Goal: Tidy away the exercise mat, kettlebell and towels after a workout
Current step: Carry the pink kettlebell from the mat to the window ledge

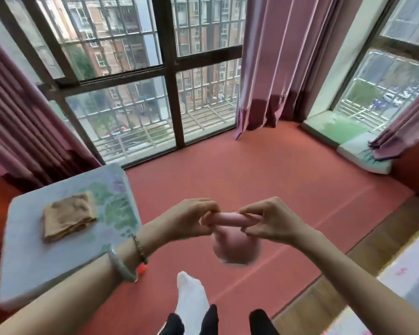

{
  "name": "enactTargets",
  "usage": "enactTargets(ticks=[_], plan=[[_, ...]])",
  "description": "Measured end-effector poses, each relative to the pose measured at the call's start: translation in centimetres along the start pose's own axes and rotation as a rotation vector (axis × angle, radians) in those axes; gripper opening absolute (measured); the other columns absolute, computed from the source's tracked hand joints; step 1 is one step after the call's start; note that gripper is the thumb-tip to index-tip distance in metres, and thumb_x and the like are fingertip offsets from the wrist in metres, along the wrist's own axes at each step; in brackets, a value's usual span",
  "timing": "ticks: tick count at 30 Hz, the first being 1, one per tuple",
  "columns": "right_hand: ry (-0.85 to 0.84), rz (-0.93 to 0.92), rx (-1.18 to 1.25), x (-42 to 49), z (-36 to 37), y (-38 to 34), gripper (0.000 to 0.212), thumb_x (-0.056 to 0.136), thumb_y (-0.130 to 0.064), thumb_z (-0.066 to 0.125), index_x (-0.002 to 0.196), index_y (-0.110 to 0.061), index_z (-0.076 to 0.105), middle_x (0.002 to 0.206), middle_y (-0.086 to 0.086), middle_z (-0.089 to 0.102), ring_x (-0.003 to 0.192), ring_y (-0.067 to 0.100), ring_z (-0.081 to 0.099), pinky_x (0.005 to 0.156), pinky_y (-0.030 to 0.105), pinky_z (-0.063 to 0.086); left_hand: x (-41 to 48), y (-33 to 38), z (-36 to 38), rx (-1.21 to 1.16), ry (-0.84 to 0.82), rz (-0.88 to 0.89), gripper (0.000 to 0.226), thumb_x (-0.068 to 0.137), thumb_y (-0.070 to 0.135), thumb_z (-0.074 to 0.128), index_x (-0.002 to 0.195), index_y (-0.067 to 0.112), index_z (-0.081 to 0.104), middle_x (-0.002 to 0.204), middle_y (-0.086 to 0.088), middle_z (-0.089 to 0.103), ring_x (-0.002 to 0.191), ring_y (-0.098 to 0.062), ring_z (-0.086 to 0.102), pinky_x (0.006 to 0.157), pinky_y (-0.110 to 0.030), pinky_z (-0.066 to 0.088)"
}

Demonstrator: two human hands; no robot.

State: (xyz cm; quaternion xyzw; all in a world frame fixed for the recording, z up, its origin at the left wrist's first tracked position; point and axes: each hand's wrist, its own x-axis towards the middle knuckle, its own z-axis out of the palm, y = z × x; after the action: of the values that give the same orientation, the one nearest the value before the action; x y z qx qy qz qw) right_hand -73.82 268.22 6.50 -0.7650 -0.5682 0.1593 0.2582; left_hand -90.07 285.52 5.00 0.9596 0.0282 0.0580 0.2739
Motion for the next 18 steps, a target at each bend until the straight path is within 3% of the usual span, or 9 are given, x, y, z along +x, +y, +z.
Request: enactTargets(ticks=[4,8,11,13,18], plan=[[0.031,0.061,0.005,6.3,-1.7,4.4,0.025,0.056,-0.026,0.064,0.079,-0.019,0.071,0.058,0.007,0.043,0.054,0.01,0.033,0.051,0.026,0.032,8.4,-5.5,-0.9,-0.061,-0.054,0.04,0.027,0.075,0.03,0.057,0.095,0.012,0.059,0.077,0.004,0.056,0.069,-0.016,0.051,0.065,-0.028,0.043],[0.089,0.152,-0.005,12.3,-3.4,9.3,0.023,0.054,-0.021,0.066,0.076,-0.017,0.071,0.059,0.009,0.04,0.054,0.008,0.029,0.049,0.024,0.027,17.7,-10.4,-1.9,-0.054,-0.161,0.165,0.025,0.078,0.022,0.07,0.1,0.015,0.061,0.077,0.007,0.054,0.069,-0.01,0.046,0.065,-0.028,0.042],[0.103,0.269,0.017,16.4,-5.3,12.4,0.03,0.053,-0.02,0.067,0.082,-0.022,0.073,0.057,0.004,0.053,0.053,0.013,0.044,0.053,0.027,0.037,24.5,-13.0,-3.0,-0.013,-0.176,0.246,0.026,0.076,0.025,0.072,0.097,0.013,0.064,0.076,0.002,0.057,0.067,-0.014,0.046,0.063,-0.032,0.041],[0.128,0.351,0.076,19.2,-6.9,14.4,0.035,0.055,-0.016,0.07,0.087,-0.027,0.075,0.064,-0.005,0.066,0.062,0.009,0.059,0.058,0.025,0.044,28.7,-14.4,-3.8,0.029,-0.165,0.281,0.028,0.074,0.03,0.073,0.096,0.013,0.066,0.077,-0.002,0.061,0.069,-0.02,0.052,0.061,-0.033,0.041],[0.177,0.464,0.096,26.2,-11.2,19.9,0.039,0.058,-0.011,0.076,0.095,-0.025,0.075,0.077,-0.008,0.071,0.077,0.005,0.061,0.065,0.018,0.045,39.3,-17.8,-5.3,0.078,-0.169,0.356,0.025,0.078,0.031,0.071,0.09,0.011,0.062,0.081,-0.003,0.06,0.074,-0.025,0.055,0.061,-0.039,0.045]])
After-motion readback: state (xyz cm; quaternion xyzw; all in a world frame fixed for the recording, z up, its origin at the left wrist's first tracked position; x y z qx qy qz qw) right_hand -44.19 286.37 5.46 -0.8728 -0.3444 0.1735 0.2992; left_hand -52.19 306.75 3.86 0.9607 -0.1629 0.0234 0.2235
